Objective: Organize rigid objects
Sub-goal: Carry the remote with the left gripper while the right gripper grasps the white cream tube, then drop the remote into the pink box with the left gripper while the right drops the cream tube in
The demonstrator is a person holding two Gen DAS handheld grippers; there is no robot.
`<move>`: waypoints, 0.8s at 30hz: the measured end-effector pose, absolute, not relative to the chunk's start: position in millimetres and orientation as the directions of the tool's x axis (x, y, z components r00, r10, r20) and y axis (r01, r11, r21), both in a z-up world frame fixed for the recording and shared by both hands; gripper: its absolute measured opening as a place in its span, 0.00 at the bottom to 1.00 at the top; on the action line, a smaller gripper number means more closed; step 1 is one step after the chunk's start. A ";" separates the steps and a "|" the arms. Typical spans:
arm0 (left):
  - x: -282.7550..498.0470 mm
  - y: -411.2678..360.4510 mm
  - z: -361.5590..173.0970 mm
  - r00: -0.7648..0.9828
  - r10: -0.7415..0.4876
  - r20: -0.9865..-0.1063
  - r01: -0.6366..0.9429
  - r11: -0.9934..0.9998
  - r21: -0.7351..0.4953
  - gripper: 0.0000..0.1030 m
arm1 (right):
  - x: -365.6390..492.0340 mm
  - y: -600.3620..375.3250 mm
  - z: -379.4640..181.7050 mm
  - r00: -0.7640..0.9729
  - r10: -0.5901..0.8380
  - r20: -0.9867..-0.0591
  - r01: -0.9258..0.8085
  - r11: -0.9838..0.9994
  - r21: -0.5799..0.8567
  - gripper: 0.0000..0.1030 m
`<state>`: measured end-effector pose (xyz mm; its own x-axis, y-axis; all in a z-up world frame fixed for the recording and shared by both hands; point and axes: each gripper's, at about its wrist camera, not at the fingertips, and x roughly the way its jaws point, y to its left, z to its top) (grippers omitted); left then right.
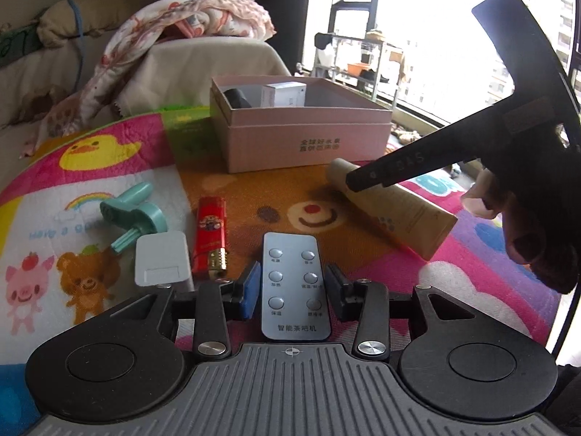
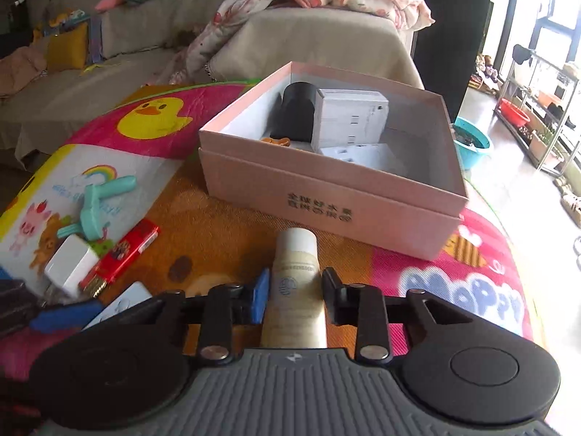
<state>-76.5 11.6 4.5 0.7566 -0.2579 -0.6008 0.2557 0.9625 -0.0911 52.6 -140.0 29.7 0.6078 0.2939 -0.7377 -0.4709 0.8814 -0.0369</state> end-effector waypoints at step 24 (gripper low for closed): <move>-68.9 -1.0 7.1 0.717 -0.280 -0.638 0.279 0.954 -0.105 0.42 | 62.9 -162.0 16.0 0.576 0.402 -0.712 -0.498 0.863 0.084 0.42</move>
